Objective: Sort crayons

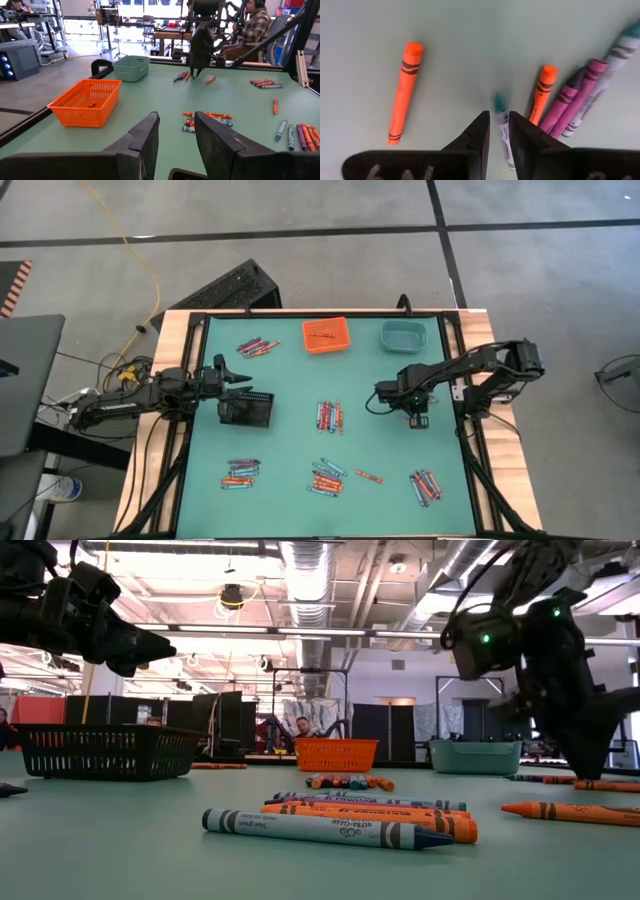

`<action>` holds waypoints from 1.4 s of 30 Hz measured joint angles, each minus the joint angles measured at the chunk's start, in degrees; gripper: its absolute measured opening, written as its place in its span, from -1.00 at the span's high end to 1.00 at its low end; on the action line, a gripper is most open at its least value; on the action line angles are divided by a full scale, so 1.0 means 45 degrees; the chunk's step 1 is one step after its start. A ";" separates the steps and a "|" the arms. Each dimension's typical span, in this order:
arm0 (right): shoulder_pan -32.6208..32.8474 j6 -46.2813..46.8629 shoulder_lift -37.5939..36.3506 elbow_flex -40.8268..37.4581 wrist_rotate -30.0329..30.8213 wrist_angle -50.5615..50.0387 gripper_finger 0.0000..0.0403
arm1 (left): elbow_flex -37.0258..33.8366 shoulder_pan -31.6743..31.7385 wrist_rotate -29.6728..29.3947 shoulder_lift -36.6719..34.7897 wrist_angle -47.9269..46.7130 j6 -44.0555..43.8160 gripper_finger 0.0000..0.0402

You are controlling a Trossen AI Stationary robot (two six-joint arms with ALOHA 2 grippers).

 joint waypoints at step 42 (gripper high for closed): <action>-0.2831 -0.5025 -0.2586 0.4064 0.4692 0.2649 0.98 | -0.0003 -0.0003 0.0005 0.0000 0.0000 0.0000 0.42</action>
